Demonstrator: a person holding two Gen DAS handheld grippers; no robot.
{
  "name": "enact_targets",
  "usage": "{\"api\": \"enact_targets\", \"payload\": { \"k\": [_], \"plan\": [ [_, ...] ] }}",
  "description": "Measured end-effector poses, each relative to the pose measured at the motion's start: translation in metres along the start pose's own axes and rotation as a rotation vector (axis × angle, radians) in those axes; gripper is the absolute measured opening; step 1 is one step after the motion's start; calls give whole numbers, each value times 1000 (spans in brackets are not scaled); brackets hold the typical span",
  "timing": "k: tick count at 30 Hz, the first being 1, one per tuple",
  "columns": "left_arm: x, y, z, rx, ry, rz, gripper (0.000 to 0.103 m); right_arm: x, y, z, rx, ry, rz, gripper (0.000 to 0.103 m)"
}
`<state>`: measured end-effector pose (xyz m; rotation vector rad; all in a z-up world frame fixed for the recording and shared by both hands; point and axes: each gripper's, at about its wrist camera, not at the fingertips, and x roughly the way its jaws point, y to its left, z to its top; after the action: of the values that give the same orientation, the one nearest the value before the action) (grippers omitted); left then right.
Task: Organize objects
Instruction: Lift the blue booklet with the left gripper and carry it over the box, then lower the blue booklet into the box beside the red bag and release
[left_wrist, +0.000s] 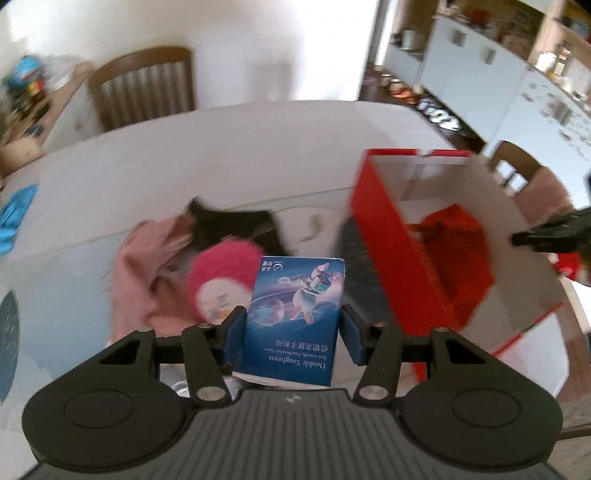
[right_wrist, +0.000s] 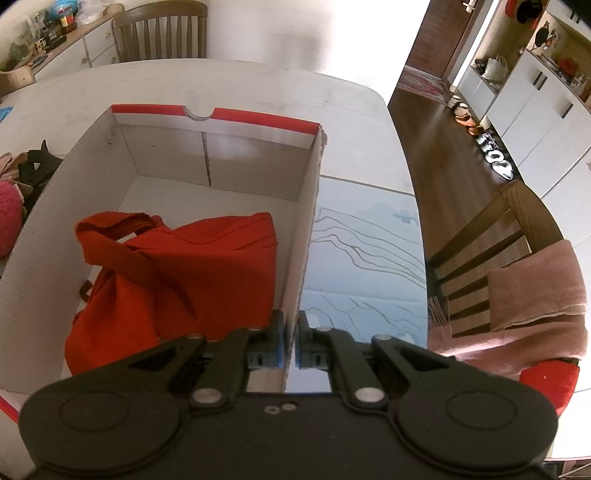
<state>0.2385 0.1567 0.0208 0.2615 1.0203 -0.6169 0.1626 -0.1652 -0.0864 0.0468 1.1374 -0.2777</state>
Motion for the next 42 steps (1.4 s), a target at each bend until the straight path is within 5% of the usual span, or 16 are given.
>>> {"api": "enact_targets", "payload": {
  "k": [20, 30, 42],
  "plan": [
    [41, -161, 37, 366, 23, -214, 53, 0, 0, 1, -13, 1, 5, 5],
    [91, -203, 34, 456, 111, -255, 53, 0, 0, 1, -13, 1, 5, 5],
    [154, -221, 25, 429, 255, -278, 54, 1, 0, 0, -5, 0, 12, 5]
  ]
}}
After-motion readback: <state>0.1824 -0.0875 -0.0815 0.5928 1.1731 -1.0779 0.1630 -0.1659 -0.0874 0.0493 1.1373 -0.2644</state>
